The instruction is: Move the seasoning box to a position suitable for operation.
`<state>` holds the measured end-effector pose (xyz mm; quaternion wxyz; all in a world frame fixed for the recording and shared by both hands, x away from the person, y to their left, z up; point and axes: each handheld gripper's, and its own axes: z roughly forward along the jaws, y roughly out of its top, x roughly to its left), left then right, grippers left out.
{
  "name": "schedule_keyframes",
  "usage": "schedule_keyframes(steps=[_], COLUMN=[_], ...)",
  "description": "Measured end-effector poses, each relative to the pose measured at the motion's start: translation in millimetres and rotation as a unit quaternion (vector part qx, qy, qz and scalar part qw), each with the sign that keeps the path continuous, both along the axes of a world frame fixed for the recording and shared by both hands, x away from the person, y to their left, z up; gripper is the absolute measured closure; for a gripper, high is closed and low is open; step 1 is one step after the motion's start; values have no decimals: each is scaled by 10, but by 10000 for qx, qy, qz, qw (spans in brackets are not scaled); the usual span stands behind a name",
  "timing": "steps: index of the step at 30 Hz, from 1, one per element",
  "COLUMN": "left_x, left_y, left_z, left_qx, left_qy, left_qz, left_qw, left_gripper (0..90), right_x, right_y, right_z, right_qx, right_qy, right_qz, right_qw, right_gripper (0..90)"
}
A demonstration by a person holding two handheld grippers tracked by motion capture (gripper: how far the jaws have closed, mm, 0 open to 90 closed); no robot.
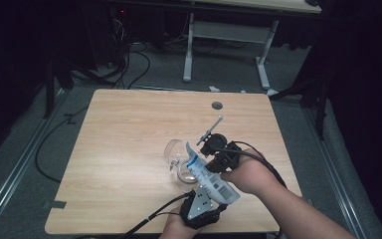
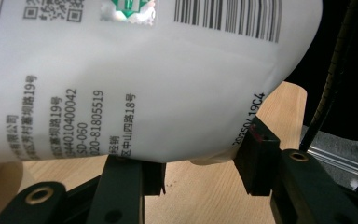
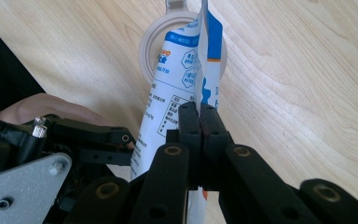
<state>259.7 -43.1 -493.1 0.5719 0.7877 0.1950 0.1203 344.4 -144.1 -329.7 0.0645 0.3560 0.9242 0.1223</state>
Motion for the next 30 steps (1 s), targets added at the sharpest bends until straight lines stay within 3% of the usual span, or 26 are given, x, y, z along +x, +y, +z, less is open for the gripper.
schedule_keyframes(steps=[30], left_x=[-6], left_y=[8], left_z=[29], left_qx=[-52], left_qy=[8], left_qz=[11], left_qw=[10000], left_gripper=[586], right_x=[24], right_y=[45], right_z=[6], right_qx=[-6], right_qy=[-57], right_qz=[66], right_qw=[10000], right_gripper=[899])
